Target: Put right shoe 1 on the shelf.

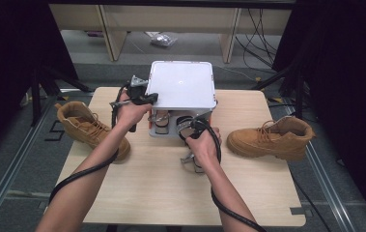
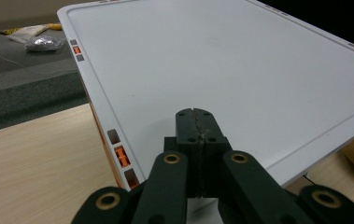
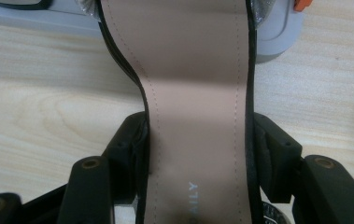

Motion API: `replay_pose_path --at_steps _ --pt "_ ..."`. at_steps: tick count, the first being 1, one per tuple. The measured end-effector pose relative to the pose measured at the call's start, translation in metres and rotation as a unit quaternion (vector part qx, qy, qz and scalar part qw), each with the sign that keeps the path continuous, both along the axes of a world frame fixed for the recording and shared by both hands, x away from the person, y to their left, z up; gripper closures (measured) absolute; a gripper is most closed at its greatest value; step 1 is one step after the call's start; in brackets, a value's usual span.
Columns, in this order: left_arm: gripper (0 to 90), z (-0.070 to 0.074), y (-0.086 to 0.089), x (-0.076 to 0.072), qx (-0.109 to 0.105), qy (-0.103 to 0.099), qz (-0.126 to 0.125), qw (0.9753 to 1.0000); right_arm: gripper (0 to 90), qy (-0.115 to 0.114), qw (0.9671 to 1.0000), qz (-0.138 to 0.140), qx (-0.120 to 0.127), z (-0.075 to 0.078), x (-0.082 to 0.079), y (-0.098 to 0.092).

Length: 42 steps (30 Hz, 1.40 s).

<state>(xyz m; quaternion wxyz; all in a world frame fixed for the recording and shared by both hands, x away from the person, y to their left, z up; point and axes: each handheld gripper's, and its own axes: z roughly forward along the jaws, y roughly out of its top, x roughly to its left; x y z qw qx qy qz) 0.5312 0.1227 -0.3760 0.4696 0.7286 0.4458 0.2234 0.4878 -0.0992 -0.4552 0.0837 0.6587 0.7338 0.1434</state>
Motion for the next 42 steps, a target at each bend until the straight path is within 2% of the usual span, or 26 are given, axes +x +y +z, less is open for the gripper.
replay_pose_path --at_steps 1,2,4,6,8,10,13,15,16,19,22,23,25,26,28,29,30,31,32,34,35,36,39,42 --pt "89.5 0.0 0.0 0.0 -0.001 0.0 0.0 1.0 43.9 0.001 1.0 -0.001 0.001 -0.001 0.0 0.0" --pt "89.5 0.0 0.0 0.0 -0.001 0.0 0.0 1.0 43.9 0.009 0.9998 -0.015 0.001 -0.002 0.001 0.002" --pt "89.5 0.0 0.0 0.0 -0.001 0.0 -0.001 1.0 43.8 0.012 0.9999 -0.002 0.006 -0.002 0.001 0.0" --pt "89.5 0.0 0.0 0.0 0.0 0.0 -0.001 1.0 43.8 0.009 0.9998 -0.015 0.005 -0.003 0.001 0.003" --pt "89.5 0.0 0.0 0.0 0.0 -0.001 -0.001 1.0 43.5 0.009 1.0 -0.003 0.003 -0.003 0.001 0.001" --pt "89.5 0.0 0.0 0.0 0.0 -0.001 -0.002 1.0 43.2 0.01 0.9998 -0.017 0.003 -0.005 0.002 0.003" --pt "89.5 0.0 0.0 0.0 -0.001 -0.004 -0.002 1.0 39.4 0.008 0.9999 -0.009 0.004 -0.005 0.001 0.001" --pt "89.5 0.0 0.0 0.0 -0.001 -0.003 -0.003 1.0 34.9 -0.006 0.9999 -0.009 0.006 -0.003 0.0 0.001" --pt "89.5 0.0 0.0 0.0 -0.002 -0.003 -0.003 1.0 33.1 -0.014 0.9999 0.002 0.003 -0.001 -0.002 0.0" --pt "89.5 0.0 0.0 0.0 -0.001 -0.003 -0.003 1.0 32.1 -0.02 0.9995 0.016 0.016 0.006 -0.005 -0.001" --pt "89.5 0.0 0.0 0.0 0.002 -0.003 -0.001 1.0 32.1 -0.038 0.9987 0.034 0.005 0.015 -0.011 -0.004" --pt "89.5 0.0 0.0 0.0 0.002 -0.003 -0.001 1.0 32.5 -0.037 0.9984 0.037 0.021 0.02 -0.014 -0.006" --pt "89.5 0.0 0.0 0.0 0.003 -0.003 -0.002 1.0 33.9 -0.054 0.9976 0.041 0.015 0.027 -0.019 -0.008" --pt "89.5 0.0 0.001 0.0 0.004 -0.003 -0.003 1.0 35.1 -0.071 0.9956 0.061 0.01 0.032 -0.022 -0.012" --pt "89.5 0.0 0.002 0.0 0.007 -0.002 -0.005 1.0 37.4 -0.086 0.9934 0.073 0.021 0.039 -0.025 -0.017" --pt "89.5 0.0 0.002 0.0 0.009 -0.003 -0.006 0.9999 39.4 -0.085 0.9936 0.072 0.022 0.043 -0.028 -0.019" --pt "89.5 0.0 0.002 0.0 0.008 -0.002 -0.006 0.9999 42.3 -0.094 0.9922 0.08 0.019 0.047 -0.031 -0.023" --pt "89.5 0.0 0.002 0.0 0.008 -0.002 -0.006 1.0 44.3 -0.093 0.9916 0.088 0.016 0.049 -0.033 -0.026" --pt "89.5 0.0 0.001 0.0 0.004 -0.003 -0.004 1.0 46.1 -0.076 0.9935 0.083 0.019 0.052 -0.036 -0.028" --pt "89.5 0.0 0.0 0.0 0.005 -0.004 -0.004 1.0 54.8 -0.071 0.9934 0.089 0.019 0.054 -0.042 -0.032" --pt "89.5 0.0 0.0 0.0 0.004 -0.003 -0.004 1.0 59.4 -0.072 0.9929 0.094 0.014 0.054 -0.044 -0.035" --pt "89.5 0.0 0.0 0.0 0.003 -0.006 -0.004 1.0 63.3 -0.068 0.9924 0.1 0.021 0.055 -0.046 -0.037" --pt "89.5 0.0 0.0 0.0 0.004 -0.005 -0.005 1.0 71.4 -0.065 0.9913 0.114 0.003 0.052 -0.053 -0.042" --pt "89.5 0.0 0.0 0.0 0.004 -0.005 -0.005 1.0 78.9 -0.062 0.9904 0.123 0.011 0.051 -0.06 -0.044"
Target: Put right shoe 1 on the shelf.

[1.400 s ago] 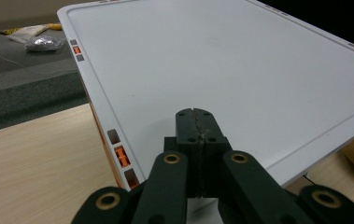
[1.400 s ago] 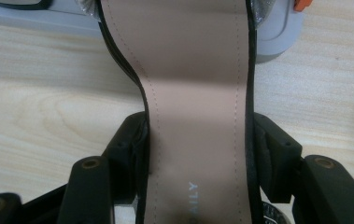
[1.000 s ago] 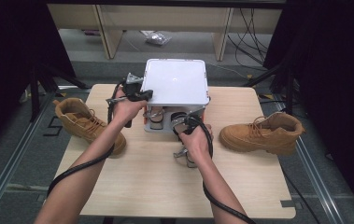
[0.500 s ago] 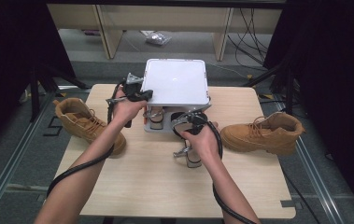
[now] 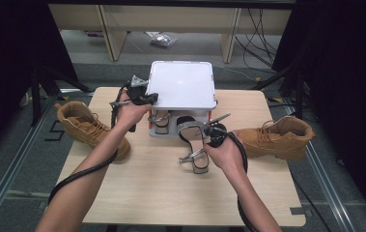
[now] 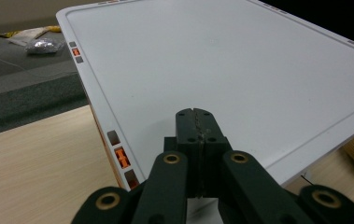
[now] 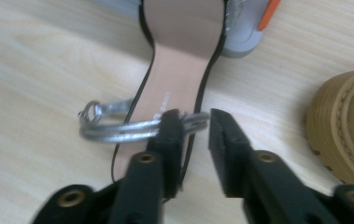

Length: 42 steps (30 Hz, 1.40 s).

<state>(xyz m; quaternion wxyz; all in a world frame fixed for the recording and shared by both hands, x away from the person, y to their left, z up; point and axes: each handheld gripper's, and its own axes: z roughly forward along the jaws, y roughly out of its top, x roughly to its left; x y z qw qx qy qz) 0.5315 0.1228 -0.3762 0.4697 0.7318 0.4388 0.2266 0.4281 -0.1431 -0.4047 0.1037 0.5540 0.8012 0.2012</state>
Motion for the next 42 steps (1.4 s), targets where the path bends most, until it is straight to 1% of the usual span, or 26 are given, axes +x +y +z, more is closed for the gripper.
replay_pose_path --at_steps 2,3,5,7,10,11,13,15,16,17,20,21,22,24,25,26,27,28,31,32,33,36,38,40,41,42 --pt "89.5 0.0 0.0 0.0 0.0 0.0 0.0 1.0 83.9 -0.01 0.9999 0.002 -0.007 0.002 -0.004 -0.002" --pt "89.5 0.0 0.0 0.0 0.0 0.0 -0.001 1.0 85.9 -0.016 0.9996 0.014 -0.018 0.002 -0.004 -0.005" --pt "89.5 0.0 0.0 0.0 -0.001 0.001 -0.001 1.0 88.8 -0.013 0.9994 0.022 -0.023 0.001 -0.008 -0.007" --pt "89.5 0.0 0.0 0.0 -0.001 0.0 0.001 1.0 90.0 0.004 0.9993 0.023 -0.029 -0.002 -0.014 -0.008" --pt "89.5 0.0 0.0 0.0 -0.002 -0.001 0.0 1.0 90.0 0.037 0.9988 0.027 -0.016 -0.009 -0.023 -0.007" --pt "89.5 0.0 0.0 0.0 -0.001 0.0 -0.001 1.0 90.0 0.036 0.9986 0.033 -0.023 -0.011 -0.025 -0.008" --pt "89.5 0.0 0.0 0.0 0.001 0.0 0.0 1.0 90.0 0.051 0.9975 0.043 -0.025 -0.017 -0.029 -0.007" --pt "89.5 0.0 0.0 0.0 0.002 0.001 -0.001 1.0 90.0 0.065 0.9966 0.045 -0.022 -0.023 -0.033 -0.007" --pt "89.5 0.0 0.0 0.0 0.002 0.001 -0.001 1.0 90.0 0.075 0.9963 0.036 -0.023 -0.024 -0.034 -0.005" --pt "89.5 0.0 0.0 0.0 0.002 0.001 -0.001 1.0 90.0 0.078 0.9955 0.045 -0.029 -0.027 -0.035 -0.006" --pt "89.5 0.0 0.0 0.0 0.001 0.0 -0.002 1.0 90.0 0.091 0.9943 0.047 -0.03 -0.033 -0.038 -0.004" --pt "89.5 0.0 0.0 0.0 0.0 0.001 -0.002 1.0 90.0 0.088 0.9942 0.052 -0.033 -0.035 -0.038 -0.004" --pt "89.5 0.0 0.0 0.0 -0.001 0.0 -0.002 1.0 90.0 0.096 0.9933 0.054 -0.034 -0.037 -0.039 -0.003" --pt "89.5 0.0 0.0 0.0 -0.002 0.0 -0.001 1.0 90.0 0.094 0.9927 0.068 -0.034 -0.041 -0.039 -0.003" --pt "89.5 0.0 0.0 0.0 0.0 0.001 0.0 1.0 90.0 0.102 0.9924 0.059 -0.034 -0.043 -0.039 -0.001" --pt "89.4 0.0 0.0 0.0 -0.001 0.001 0.0 1.0 90.0 0.09 0.9923 0.076 -0.039 -0.048 -0.038 -0.003" --pt "89.5 0.0 0.0 0.0 -0.002 0.002 0.0 1.0 90.0 0.091 0.9922 0.076 -0.038 -0.049 -0.038 -0.002" --pt "89.5 0.0 0.0 0.0 -0.001 0.001 0.0 1.0 90.0 0.101 0.9924 0.061 -0.036 -0.05 -0.038 0.002" --pt "89.5 0.0 0.0 0.0 0.0 0.0 -0.001 1.0 90.0 0.091 0.9933 0.062 -0.035 -0.055 -0.037 0.005" --pt "89.5 0.0 0.0 0.0 0.0 -0.001 -0.001 1.0 90.0 0.083 0.9934 0.07 -0.037 -0.056 -0.036 0.004" --pt "89.5 0.0 0.0 0.0 -0.001 -0.001 -0.001 1.0 90.0 0.085 0.994 0.061 -0.032 -0.057 -0.036 0.007" --pt "89.5 0.0 0.001 0.0 0.001 0.001 -0.001 1.0 90.0 0.086 0.9935 0.063 -0.038 -0.059 -0.034 0.008" --pt "89.5 0.0 0.0 0.0 0.0 0.0 -0.003 1.0 90.0 0.082 0.9927 0.079 -0.04 -0.06 -0.032 0.006" --pt "89.5 0.0 0.0 0.0 0.002 -0.001 -0.001 1.0 90.0 0.089 0.9923 0.078 -0.036 -0.059 -0.032 0.006" --pt "89.5 0.0 0.0 0.0 0.001 0.0 -0.002 1.0 90.0 0.084 0.9924 0.084 -0.031 -0.06 -0.031 0.006" --pt "89.5 0.0 0.0 0.0 0.0 -0.001 -0.002 1.0 90.0 0.087 0.9922 0.078 -0.042 -0.059 -0.031 0.008"
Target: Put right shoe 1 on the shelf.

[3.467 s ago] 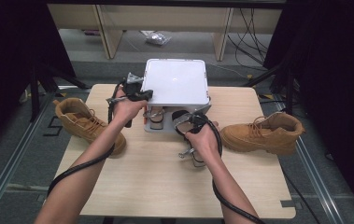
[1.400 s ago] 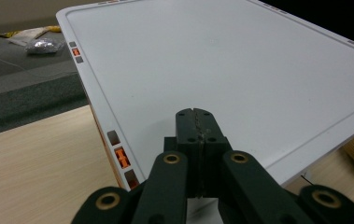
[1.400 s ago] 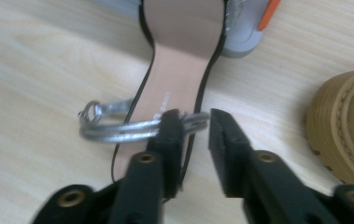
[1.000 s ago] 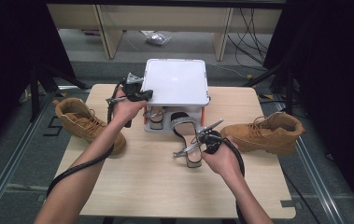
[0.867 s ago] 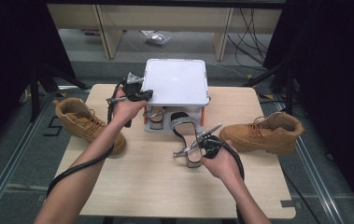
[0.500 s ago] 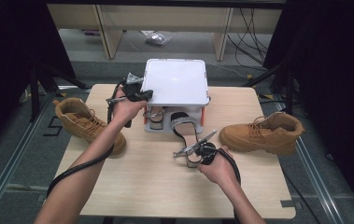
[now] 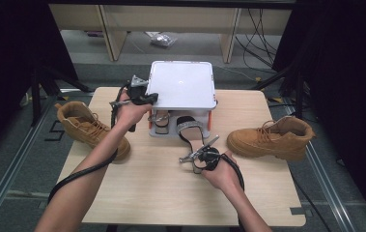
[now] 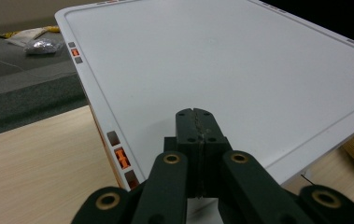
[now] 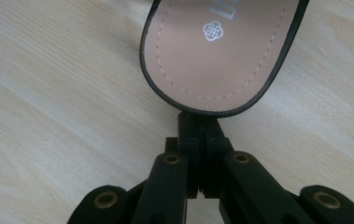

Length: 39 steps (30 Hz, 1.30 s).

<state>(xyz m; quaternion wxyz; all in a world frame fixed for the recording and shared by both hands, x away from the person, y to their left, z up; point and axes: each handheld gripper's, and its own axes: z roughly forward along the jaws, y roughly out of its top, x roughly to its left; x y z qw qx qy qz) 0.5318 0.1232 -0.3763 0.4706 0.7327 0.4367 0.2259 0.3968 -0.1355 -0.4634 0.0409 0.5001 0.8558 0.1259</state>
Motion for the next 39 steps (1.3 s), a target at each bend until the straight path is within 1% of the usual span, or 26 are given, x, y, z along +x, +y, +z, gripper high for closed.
replay_pose_path --at_steps 1,2,4,5,6,7,9,10,12,14,15,16,18,19,20,21,23,25,26,28,30,32,35,36,38,39 --pt "89.5 0.0 0.0 0.0 0.002 0.002 0.002 1.0 90.0 0.003 1.0 -0.009 0.0 0.001 0.0 0.002" --pt "89.5 0.0 0.0 -0.001 0.002 0.001 0.002 1.0 90.0 0.006 1.0 -0.002 0.007 0.0 0.001 0.001" --pt "89.4 0.0 0.0 -0.001 0.007 0.001 0.001 1.0 90.0 0.006 1.0 0.004 0.002 0.0 0.002 0.002" --pt "89.5 0.0 0.0 -0.001 0.008 0.001 0.001 1.0 90.0 -0.005 1.0 0.007 0.002 -0.001 0.002 0.003" --pt "89.5 0.0 0.001 -0.001 0.007 0.001 0.001 1.0 90.0 0.005 1.0 0.005 0.002 0.0 0.003 0.005" --pt "89.5 0.0 0.0 -0.001 0.003 0.001 0.002 1.0 90.0 0.0 0.9999 0.012 0.004 0.0 0.004 0.005" --pt "89.5 0.0 0.0 0.0 0.002 0.001 0.001 1.0 90.0 0.002 0.9999 0.002 0.01 0.0 0.005 0.009" --pt "89.5 0.0 0.0 0.0 0.0 0.001 0.0 1.0 90.0 -0.002 0.9999 0.01 0.013 -0.001 0.006 0.009" --pt "89.5 0.0 0.0 0.0 0.001 0.001 0.0 1.0 90.0 -0.002 0.9997 -0.008 0.021 -0.001 0.008 0.013" --pt "89.5 0.0 0.0 0.0 0.001 -0.001 0.002 1.0 90.0 -0.015 0.9996 0.005 0.024 -0.002 0.011 0.015" --pt "89.5 0.0 0.0 0.0 0.001 0.001 0.0 1.0 90.0 -0.015 0.9995 -0.01 0.025 -0.001 0.011 0.017" --pt "89.5 0.0 0.0 0.0 0.001 0.0 0.001 1.0 90.0 -0.016 0.9995 -0.012 0.023 -0.001 0.013 0.017" --pt "89.5 0.0 0.0 0.0 0.002 0.0 0.0 1.0 90.0 -0.021 0.9996 -0.004 0.021 -0.001 0.015 0.017" --pt "89.5 0.0 0.0 0.0 0.002 0.0 0.0 1.0 90.0 -0.019 0.9995 0.005 0.027 0.0 0.016 0.018" --pt "89.5 0.0 0.0 0.0 0.002 -0.001 0.0 1.0 90.0 -0.015 0.9995 -0.006 0.028 0.001 0.017 0.019" --pt "89.5 0.0 0.001 -0.001 0.01 0.001 -0.001 0.9999 90.0 -0.024 0.9993 -0.002 0.029 0.0 0.019 0.018" --pt "89.5 0.0 0.001 -0.001 0.008 0.001 -0.001 1.0 90.0 -0.025 0.9992 -0.016 0.025 0.002 0.02 0.02" --pt "89.5 0.0 0.0 0.0 0.003 0.001 0.001 1.0 90.0 -0.049 0.9984 0.004 0.028 0.0 0.024 0.017" --pt "89.5 0.0 0.0 0.0 0.001 -0.001 0.0 1.0 90.0 -0.033 0.9989 -0.014 0.032 0.001 0.024 0.019" --pt "89.5 0.0 0.0 0.0 0.002 0.0 0.0 1.0 90.0 -0.048 0.998 -0.005 0.041 0.0 0.025 0.02" --pt "89.5 0.0 0.0 0.0 0.002 0.0 -0.001 1.0 90.0 -0.046 0.9979 -0.017 0.043 0.002 0.026 0.021" --pt "89.5 0.0 0.0 0.0 0.002 0.0 -0.001 1.0 90.0 -0.059 0.9971 -0.015 0.046 0.002 0.028 0.021" --pt "89.5 0.001 0.0 0.0 0.005 0.002 0.0 1.0 90.0 -0.058 0.9968 -0.02 0.051 0.005 0.031 0.023" --pt "89.5 0.001 -0.001 0.0 0.006 0.002 0.001 1.0 90.0 -0.075 0.9959 -0.013 0.05 0.006 0.033 0.022" --pt "89.5 0.001 0.0 0.0 0.005 0.002 0.001 1.0 90.0 -0.067 0.9959 -0.012 0.059 0.009 0.036 0.023" --pt "89.5 0.0 0.0 0.0 0.002 0.0 0.0 1.0 90.0 -0.066 0.9961 -0.018 0.055 0.009 0.036 0.024"
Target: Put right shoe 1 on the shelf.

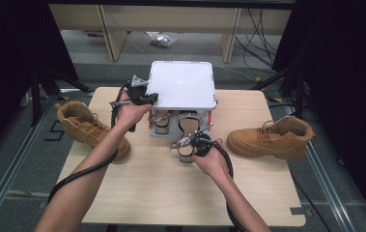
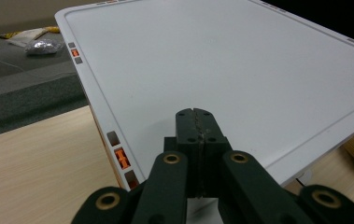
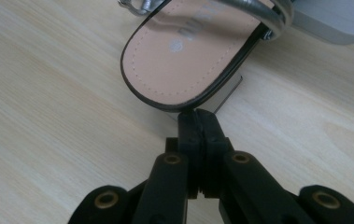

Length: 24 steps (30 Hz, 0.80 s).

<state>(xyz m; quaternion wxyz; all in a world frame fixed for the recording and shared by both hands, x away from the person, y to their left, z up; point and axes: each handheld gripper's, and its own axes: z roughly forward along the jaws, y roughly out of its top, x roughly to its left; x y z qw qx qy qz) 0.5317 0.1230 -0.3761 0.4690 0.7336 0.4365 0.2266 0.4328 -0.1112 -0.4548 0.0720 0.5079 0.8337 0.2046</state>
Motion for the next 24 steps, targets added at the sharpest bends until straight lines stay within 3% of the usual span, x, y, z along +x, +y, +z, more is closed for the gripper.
replay_pose_path --at_steps 1,6,7,11,14,16,17,19,20,24 --pt "89.5 0.0 0.0 0.0 -0.001 -0.001 0.0 1.0 90.0 -0.013 0.9998 0.006 -0.015 -0.001 0.001 0.0" --pt "89.4 0.0 0.0 0.0 0.0 0.001 -0.001 1.0 90.0 -0.004 0.9998 -0.008 -0.015 -0.003 -0.001 0.001" --pt "89.5 0.0 0.0 0.0 -0.001 0.001 -0.001 1.0 90.0 -0.011 0.9998 0.007 -0.017 -0.003 -0.002 0.0" --pt "89.5 0.0 0.001 0.0 -0.004 0.002 0.0 1.0 90.0 0.008 0.9995 0.029 -0.002 -0.001 -0.009 0.01" --pt "89.5 0.0 0.0 0.0 -0.001 0.001 0.001 1.0 90.0 0.003 0.999 0.043 -0.004 -0.005 -0.009 0.016" --pt "89.5 0.0 0.001 0.0 -0.005 0.001 -0.001 1.0 90.0 0.004 0.9994 0.034 -0.002 -0.008 -0.009 0.022" --pt "89.5 0.0 0.001 0.0 -0.003 0.001 -0.002 1.0 90.0 -0.017 0.9988 0.046 0.001 -0.013 -0.008 0.023" --pt "89.5 0.0 0.0 0.0 -0.001 0.001 -0.001 1.0 90.0 -0.015 0.9991 0.036 0.012 -0.015 -0.007 0.024" --pt "89.5 0.0 0.0 0.0 -0.001 -0.001 -0.001 1.0 90.0 -0.001 0.9994 0.032 0.016 -0.012 -0.008 0.025" --pt "89.4 0.0 0.001 0.0 -0.001 0.001 -0.001 1.0 90.0 -0.022 0.9993 0.032 0.001 -0.01 -0.007 0.022"
